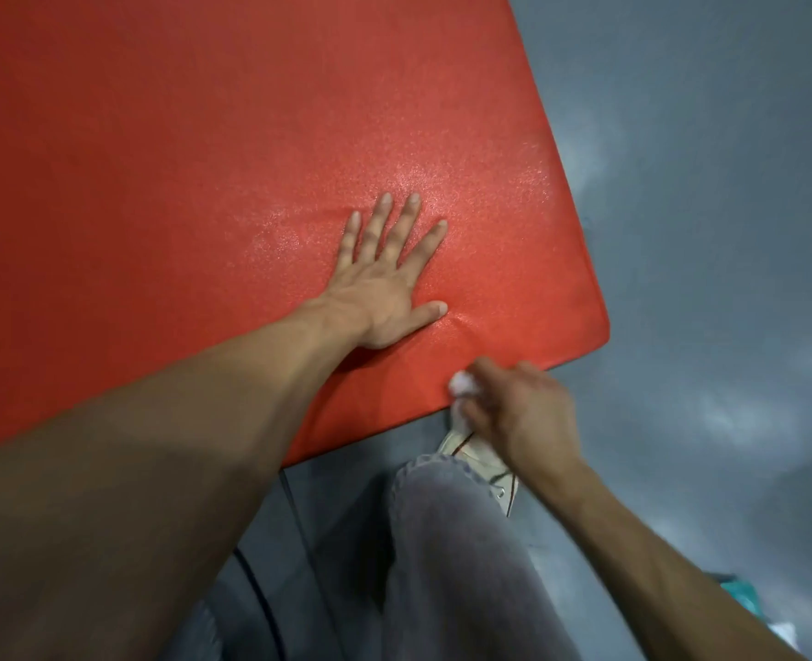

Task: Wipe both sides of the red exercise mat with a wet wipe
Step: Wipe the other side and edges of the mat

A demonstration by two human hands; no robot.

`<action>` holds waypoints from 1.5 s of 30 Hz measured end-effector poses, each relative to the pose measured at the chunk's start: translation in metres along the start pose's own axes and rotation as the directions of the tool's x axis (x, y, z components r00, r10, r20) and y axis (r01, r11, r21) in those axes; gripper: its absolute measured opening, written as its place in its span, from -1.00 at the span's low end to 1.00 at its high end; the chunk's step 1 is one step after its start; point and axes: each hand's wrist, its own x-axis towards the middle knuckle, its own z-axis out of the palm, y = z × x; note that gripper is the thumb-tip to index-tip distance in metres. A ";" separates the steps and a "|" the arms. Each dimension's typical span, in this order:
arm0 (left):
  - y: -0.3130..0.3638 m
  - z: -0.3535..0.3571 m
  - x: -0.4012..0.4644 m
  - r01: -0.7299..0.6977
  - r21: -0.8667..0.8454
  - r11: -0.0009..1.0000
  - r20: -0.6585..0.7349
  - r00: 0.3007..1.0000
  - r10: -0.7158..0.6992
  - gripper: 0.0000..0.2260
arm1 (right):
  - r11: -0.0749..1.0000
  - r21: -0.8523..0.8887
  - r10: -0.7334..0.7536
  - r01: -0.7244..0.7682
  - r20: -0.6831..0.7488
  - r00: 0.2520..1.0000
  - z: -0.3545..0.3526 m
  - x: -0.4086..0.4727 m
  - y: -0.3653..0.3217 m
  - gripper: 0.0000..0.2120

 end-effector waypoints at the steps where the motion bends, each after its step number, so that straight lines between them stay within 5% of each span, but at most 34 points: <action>1: 0.000 -0.001 0.000 -0.004 -0.002 1.000 -0.002 1.000 0.004 -0.17 | 0.993 0.001 0.118 -0.118 -0.038 0.992 -0.009 0.007 0.018 -0.80; 4: 0.001 -0.001 -0.001 0.000 -0.006 1.000 0.000 1.000 0.000 -0.17 | 0.909 0.040 0.413 -0.415 -0.220 0.884 -0.027 0.032 0.057 -0.75; 6: 0.000 0.000 -0.002 0.003 -0.006 1.000 -0.001 1.000 -0.003 -0.17 | 0.900 0.091 0.436 -0.427 -0.220 0.873 -0.025 0.044 0.048 -0.80; 10: 0.001 0.000 -0.001 0.003 -0.005 1.000 -0.002 1.000 -0.003 -0.17 | 0.998 0.044 0.047 -0.044 -0.072 0.996 0.010 0.042 -0.034 -0.84; 12: 0.000 0.000 0.000 0.004 -0.006 1.000 0.001 1.000 -0.004 -0.18 | 0.989 -0.078 -0.134 0.128 -0.070 0.989 0.022 0.043 -0.053 -0.79; 14: 0.000 0.001 0.000 0.000 -0.003 1.000 0.001 1.000 0.000 -0.19 | 0.980 -0.137 -0.155 0.143 -0.082 0.984 0.014 0.050 -0.034 -0.81; 20: 0.000 0.003 -0.002 -0.009 -0.016 1.000 -0.036 0.999 0.008 -0.19 | 0.923 -0.005 0.373 -0.385 -0.237 0.897 -0.032 0.074 0.057 -0.92; 24: -0.001 0.004 -0.003 -0.014 -0.029 0.999 -0.073 0.997 0.012 -0.20 | 1.000 -0.011 0.017 -0.018 -0.095 0.995 -0.013 0.063 0.004 -0.93; 27: -0.001 0.008 -0.003 -0.028 -0.041 0.999 -0.106 0.994 0.024 -0.22 | 0.972 -0.096 -0.211 0.213 0.034 0.977 -0.007 0.060 -0.003 -0.91; 30: -0.003 0.009 -0.003 -0.030 -0.044 0.999 -0.142 0.990 0.023 -0.23 | 0.989 -0.107 0.085 -0.098 -0.120 0.989 -0.028 0.079 0.045 -0.86; 34: -0.002 0.005 -0.006 -0.057 -0.095 0.994 -0.194 0.980 0.037 -0.36 | 0.879 -0.036 0.462 -0.476 -0.187 0.867 -0.052 0.078 0.090 -0.93; 37: -0.014 -0.005 -0.012 -0.049 -0.125 0.991 -0.325 0.946 0.006 -0.46 | 0.787 0.124 0.616 -0.605 -0.096 0.782 -0.065 0.072 0.106 -0.79; 41: -0.042 -0.007 -0.020 0.039 -0.068 0.997 -0.398 0.915 -0.063 -0.50 | 0.550 0.342 0.744 -0.762 0.214 0.633 -0.072 0.079 0.117 -0.73; 45: -0.075 -0.016 -0.014 0.111 -0.024 0.994 -0.440 0.891 -0.110 -0.49 | 0.485 0.364 0.770 -0.795 0.254 0.586 -0.071 0.122 0.106 -0.67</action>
